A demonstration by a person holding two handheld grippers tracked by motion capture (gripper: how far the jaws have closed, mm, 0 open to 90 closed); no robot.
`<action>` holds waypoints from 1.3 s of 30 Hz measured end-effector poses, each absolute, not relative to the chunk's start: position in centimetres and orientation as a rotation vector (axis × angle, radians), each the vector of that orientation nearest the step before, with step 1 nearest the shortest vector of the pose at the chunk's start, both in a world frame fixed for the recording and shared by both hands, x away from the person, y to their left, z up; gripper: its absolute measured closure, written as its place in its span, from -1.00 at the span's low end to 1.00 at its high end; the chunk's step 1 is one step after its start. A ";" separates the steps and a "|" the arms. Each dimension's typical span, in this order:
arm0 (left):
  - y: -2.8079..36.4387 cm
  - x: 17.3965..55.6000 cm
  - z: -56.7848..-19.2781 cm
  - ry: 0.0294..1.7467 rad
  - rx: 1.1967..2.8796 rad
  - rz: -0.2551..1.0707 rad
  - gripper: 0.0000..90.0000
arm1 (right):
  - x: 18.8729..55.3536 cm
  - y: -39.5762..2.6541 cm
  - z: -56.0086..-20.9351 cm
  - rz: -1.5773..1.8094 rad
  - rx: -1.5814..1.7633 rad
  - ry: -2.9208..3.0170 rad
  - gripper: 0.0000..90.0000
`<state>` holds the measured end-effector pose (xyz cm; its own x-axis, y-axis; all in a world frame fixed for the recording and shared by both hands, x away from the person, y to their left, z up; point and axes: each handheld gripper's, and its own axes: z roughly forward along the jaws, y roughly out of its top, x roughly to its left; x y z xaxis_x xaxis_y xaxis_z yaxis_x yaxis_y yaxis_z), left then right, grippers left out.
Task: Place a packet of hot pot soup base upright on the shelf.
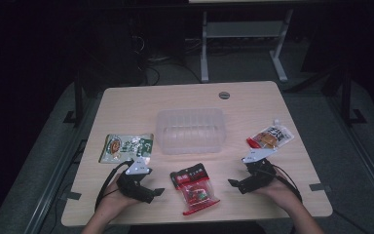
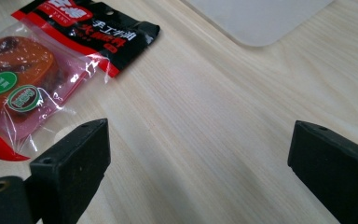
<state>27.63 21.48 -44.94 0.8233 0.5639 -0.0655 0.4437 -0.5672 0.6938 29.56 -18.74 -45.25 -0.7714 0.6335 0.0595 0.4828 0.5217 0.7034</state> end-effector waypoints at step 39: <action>13.3 27.6 -41.5 0.641 2.205 0.025 0.99 | 30.5 -19.1 -45.3 1.129 0.970 2.512 -0.88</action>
